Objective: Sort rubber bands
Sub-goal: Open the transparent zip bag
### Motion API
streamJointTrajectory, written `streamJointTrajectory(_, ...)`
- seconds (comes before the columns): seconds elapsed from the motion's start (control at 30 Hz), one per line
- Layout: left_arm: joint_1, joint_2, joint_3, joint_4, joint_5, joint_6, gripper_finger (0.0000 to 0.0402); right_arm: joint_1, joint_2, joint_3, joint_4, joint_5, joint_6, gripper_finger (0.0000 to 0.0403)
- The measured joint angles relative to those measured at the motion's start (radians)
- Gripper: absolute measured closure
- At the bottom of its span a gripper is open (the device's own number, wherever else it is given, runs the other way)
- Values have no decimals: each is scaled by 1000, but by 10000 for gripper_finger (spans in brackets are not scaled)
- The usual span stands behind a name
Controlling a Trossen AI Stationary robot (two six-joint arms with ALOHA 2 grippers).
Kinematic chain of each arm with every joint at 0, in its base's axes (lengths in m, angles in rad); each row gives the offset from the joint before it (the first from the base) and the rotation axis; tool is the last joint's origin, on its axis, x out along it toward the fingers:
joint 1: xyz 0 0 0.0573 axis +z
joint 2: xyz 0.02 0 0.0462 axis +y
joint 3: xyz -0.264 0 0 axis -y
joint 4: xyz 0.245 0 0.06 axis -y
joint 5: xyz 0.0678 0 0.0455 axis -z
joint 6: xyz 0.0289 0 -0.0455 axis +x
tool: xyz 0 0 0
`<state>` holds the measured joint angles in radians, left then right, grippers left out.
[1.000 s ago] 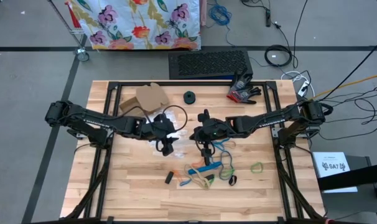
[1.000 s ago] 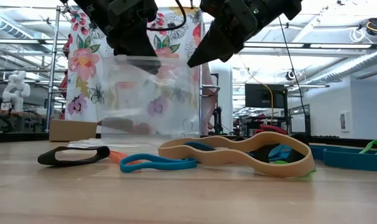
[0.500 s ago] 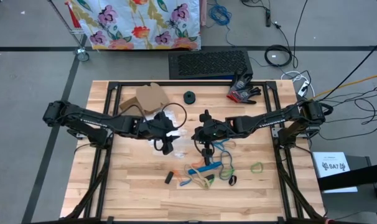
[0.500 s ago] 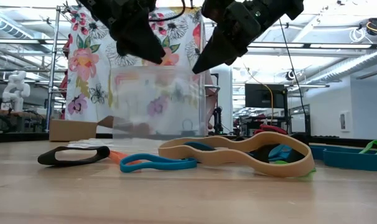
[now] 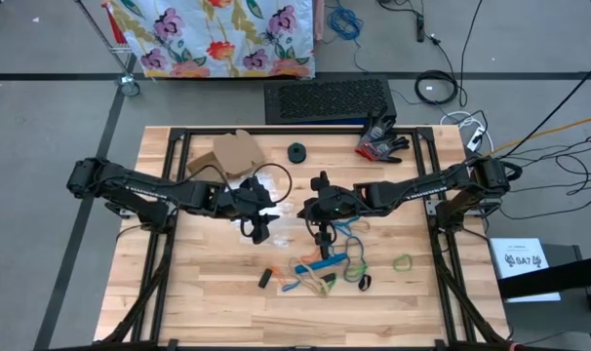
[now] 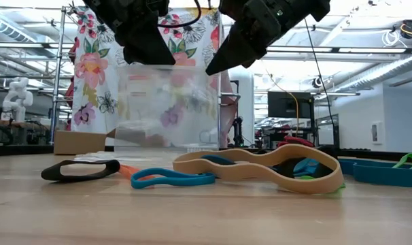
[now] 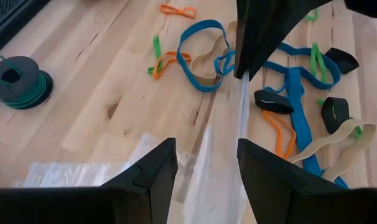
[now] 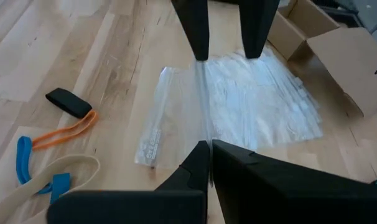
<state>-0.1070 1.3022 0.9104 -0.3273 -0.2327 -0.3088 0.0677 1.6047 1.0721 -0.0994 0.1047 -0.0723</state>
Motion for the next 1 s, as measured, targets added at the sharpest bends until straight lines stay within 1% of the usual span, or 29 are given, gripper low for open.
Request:
streamJointTrajectory(0.43,0,7,0,-36,-2,-23,231,0,0,0,23,0,-8,401)
streamJointTrajectory(0.63,0,18,0,-91,-40,-26,231,13,0,0,50,-1,-24,401)
streamJointTrajectory(0.8,0,18,0,-87,-45,-27,231,20,0,0,87,-2,-40,401)
streamJointTrajectory(0.9,0,24,0,-76,-16,-27,234,19,0,0,95,-2,-44,401)
streamJointTrajectory(1.0,0,43,0,-62,26,-27,250,19,0,0,104,-2,-51,401)
